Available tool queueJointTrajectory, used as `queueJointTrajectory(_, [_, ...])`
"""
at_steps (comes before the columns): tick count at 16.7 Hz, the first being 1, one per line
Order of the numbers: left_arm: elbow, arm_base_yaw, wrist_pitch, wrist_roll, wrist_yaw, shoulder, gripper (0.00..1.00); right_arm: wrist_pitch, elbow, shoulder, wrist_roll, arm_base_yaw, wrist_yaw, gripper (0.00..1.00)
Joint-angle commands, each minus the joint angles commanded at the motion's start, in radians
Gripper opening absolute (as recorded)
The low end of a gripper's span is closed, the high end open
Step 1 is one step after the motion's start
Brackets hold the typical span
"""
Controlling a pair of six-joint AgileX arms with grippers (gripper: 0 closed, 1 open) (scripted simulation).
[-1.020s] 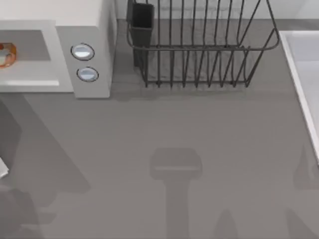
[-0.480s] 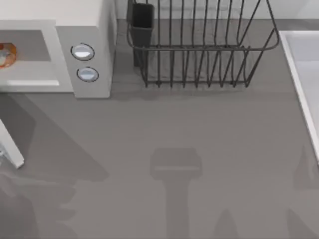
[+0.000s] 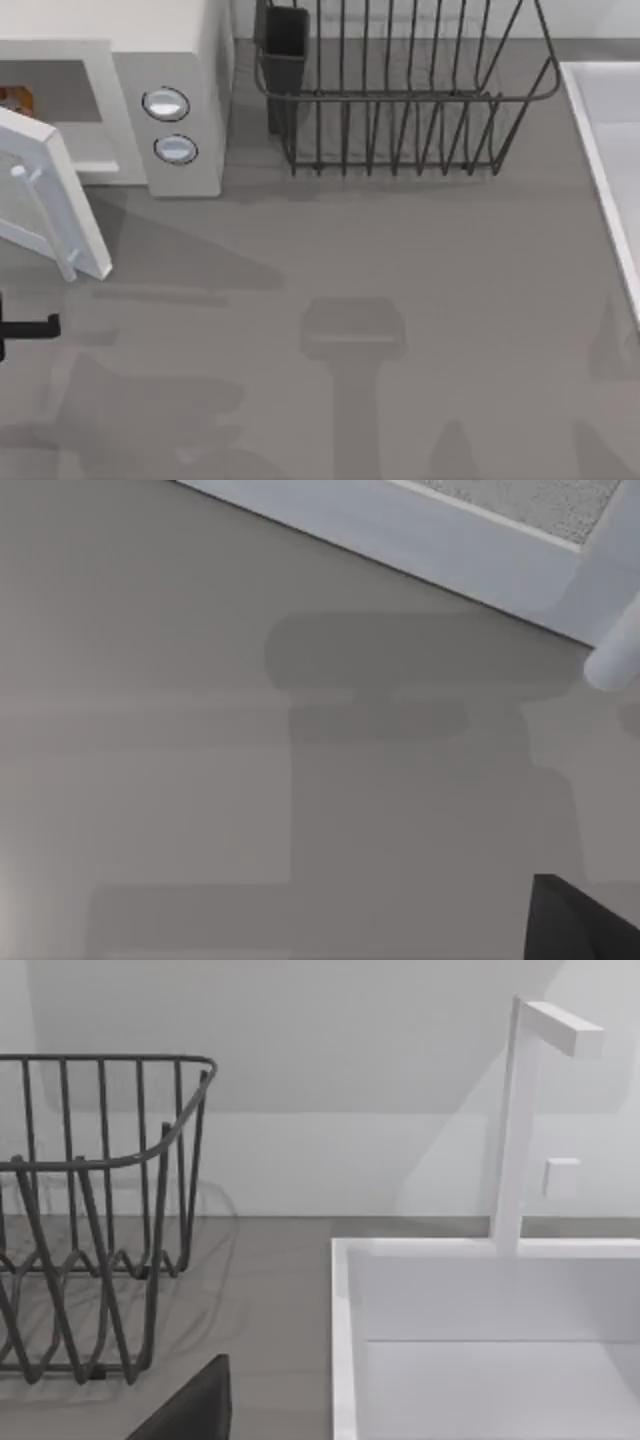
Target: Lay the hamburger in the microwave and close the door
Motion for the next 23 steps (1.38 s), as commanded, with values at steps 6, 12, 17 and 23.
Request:
queueJointTrajectory(6, [0.001, -0.011, 0.001, -0.012, -0.008, 0.0, 0.0, 0.0, 0.0, 0.0, 0.0, 0.0, 0.0, 1.0])
queueJointTrajectory(12, [0.136, -0.027, 0.091, -0.021, -0.018, 0.23, 0.0, 0.0, 0.0, 0.0, 0.0, 0.0, 0.0, 1.0])
queueJointTrajectory(17, [0.272, -0.047, 0.188, -0.032, -0.029, 0.469, 0.0, 0.0, 0.0, 0.0, 0.0, 0.0, 0.0, 1.0])
queueJointTrajectory(23, [0.296, -0.046, 0.206, -0.033, -0.032, 0.501, 0.0, 0.0, 0.0, 0.0, 0.0, 0.0, 0.0, 1.0])
